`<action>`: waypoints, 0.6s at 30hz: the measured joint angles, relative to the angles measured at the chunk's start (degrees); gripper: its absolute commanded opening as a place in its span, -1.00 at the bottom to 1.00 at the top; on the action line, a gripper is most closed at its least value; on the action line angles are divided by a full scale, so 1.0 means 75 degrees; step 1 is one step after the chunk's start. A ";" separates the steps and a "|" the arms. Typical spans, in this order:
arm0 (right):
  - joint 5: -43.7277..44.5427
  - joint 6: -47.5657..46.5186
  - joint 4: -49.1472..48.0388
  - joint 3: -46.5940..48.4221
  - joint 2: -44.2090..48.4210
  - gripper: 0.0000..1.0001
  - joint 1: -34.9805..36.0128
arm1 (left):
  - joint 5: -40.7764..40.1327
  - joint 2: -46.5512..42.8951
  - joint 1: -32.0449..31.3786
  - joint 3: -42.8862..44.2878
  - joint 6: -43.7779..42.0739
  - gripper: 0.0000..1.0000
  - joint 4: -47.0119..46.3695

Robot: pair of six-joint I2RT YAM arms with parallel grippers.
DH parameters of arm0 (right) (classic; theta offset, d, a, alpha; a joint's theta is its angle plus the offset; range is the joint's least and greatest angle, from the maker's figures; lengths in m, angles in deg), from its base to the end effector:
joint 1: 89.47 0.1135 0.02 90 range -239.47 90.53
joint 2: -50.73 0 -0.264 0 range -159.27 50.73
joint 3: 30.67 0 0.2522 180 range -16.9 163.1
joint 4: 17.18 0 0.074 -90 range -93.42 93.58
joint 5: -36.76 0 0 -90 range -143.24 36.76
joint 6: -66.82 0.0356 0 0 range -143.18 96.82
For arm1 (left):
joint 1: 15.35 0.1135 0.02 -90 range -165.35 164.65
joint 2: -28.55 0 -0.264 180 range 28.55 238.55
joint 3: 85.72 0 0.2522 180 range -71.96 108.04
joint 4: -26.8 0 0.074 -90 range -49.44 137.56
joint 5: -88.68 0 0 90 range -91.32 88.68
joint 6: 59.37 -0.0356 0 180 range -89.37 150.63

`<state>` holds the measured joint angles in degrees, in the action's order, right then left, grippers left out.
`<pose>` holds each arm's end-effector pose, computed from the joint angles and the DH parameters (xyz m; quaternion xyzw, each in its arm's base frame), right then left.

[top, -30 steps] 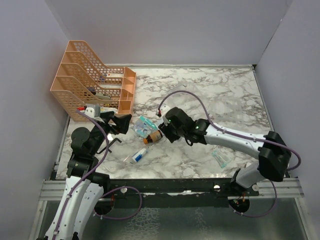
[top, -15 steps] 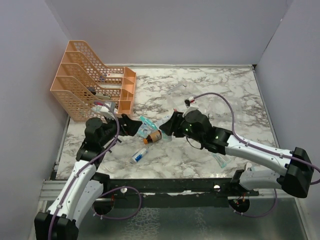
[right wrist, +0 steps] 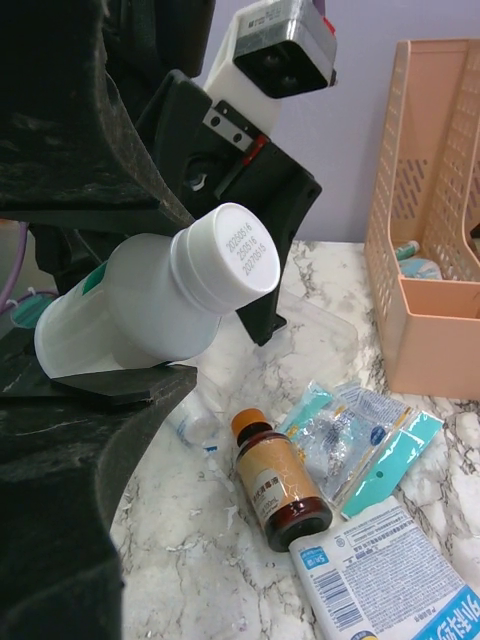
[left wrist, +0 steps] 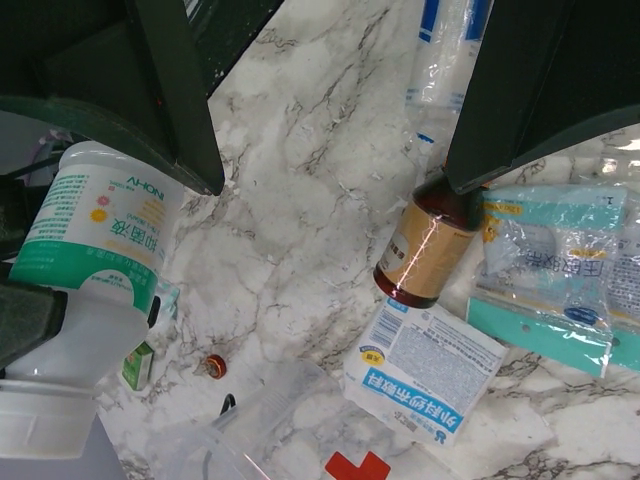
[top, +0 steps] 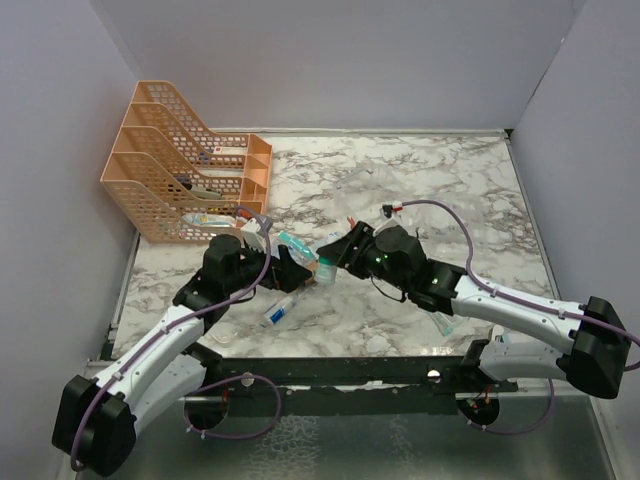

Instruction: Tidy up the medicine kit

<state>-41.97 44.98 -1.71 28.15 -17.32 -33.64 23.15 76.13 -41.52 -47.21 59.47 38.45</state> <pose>0.1570 0.2188 0.2724 0.1427 0.8274 0.4352 0.3251 0.1645 -0.0972 0.2310 0.1017 0.8066 -0.4112 0.4122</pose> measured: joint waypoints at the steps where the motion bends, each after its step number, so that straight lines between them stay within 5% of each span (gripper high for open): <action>1: 0.0000 0.0047 -0.0029 -0.0006 0.0000 -0.20 0.0000 | 0.0000 0.0041 -0.0050 0.0000 0.0003 0.98 0.0000; 18: 0.0391 0.0082 -0.0361 -0.0003 -0.0353 -0.21 -0.0003 | 0.0023 0.0079 -0.0554 0.0017 0.0000 0.98 0.0029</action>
<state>-39.04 45.59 -4.42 28.13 -19.96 -33.66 23.33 76.72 -45.67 -47.08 59.47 38.67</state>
